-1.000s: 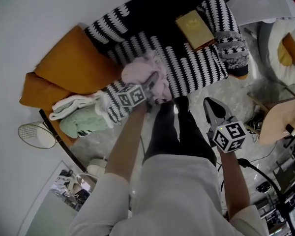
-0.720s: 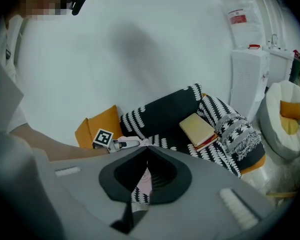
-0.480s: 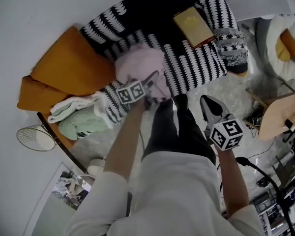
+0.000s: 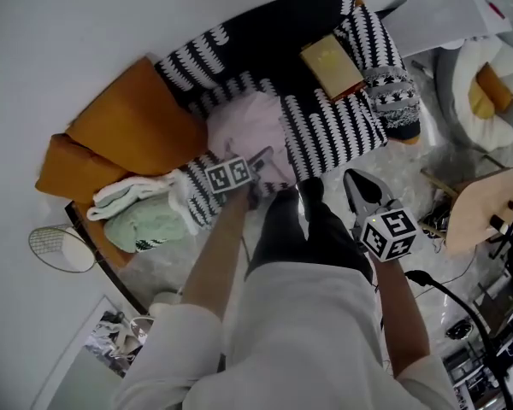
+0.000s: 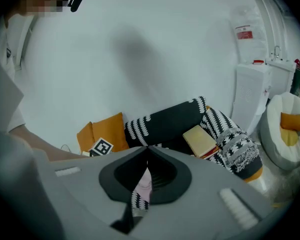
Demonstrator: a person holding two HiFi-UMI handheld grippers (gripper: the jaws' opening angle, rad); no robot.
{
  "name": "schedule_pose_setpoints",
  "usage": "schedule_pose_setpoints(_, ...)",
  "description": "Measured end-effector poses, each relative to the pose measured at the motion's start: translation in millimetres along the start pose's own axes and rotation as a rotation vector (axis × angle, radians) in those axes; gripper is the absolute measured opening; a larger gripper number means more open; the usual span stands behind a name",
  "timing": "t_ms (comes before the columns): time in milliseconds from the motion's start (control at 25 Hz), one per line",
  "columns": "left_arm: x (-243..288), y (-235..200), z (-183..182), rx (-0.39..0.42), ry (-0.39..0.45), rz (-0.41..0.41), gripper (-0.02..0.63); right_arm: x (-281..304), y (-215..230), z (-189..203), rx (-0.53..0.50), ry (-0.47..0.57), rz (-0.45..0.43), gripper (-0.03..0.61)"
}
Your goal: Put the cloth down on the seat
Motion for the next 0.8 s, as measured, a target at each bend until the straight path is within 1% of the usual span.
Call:
schedule_pose_setpoints(80,-8.5,-3.1,8.3,-0.022,-0.014,-0.026,0.495,-8.3,-2.9,-0.5,-0.005,0.007,0.003,0.003)
schedule_pose_setpoints(160,-16.4,-2.1,13.0,-0.024,-0.008,-0.03,0.495,-14.9,-3.5,0.8,-0.011,0.013,0.007,0.003)
schedule_pose_setpoints(320,-35.3,10.7,14.8,0.004,0.037,-0.007,0.494,-27.1,-6.4,2.0,-0.031,0.035,0.012,0.003)
schedule_pose_setpoints(440,-56.3,26.7,18.6,0.042,0.085,0.0,0.488,-43.7,-13.2,1.6,-0.04,0.056,0.009,0.005)
schedule_pose_setpoints(600,-80.1,49.8,22.5,0.087,0.155,0.013,0.408,-66.4,-17.7,2.4,-0.059,0.078,-0.007,0.005)
schedule_pose_setpoints(720,-94.6,67.9,36.1,0.09,0.191,0.007,0.391,-88.4,-13.3,8.4,-0.072,0.084,-0.025,0.005)
schedule_pose_setpoints(800,-101.8,78.9,45.4,0.082,0.219,-0.002,0.366,-99.3,-5.4,11.6,-0.078,0.083,-0.037,0.005)
Point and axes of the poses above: the fingertips, and each gripper's own axes: x forward along the fingers, y to its right, z out of its underside, the point moved 6 cm from there along -x, backward along the fingers, and after that the axes turned 2 degrees about z, right-handed, at the moved point
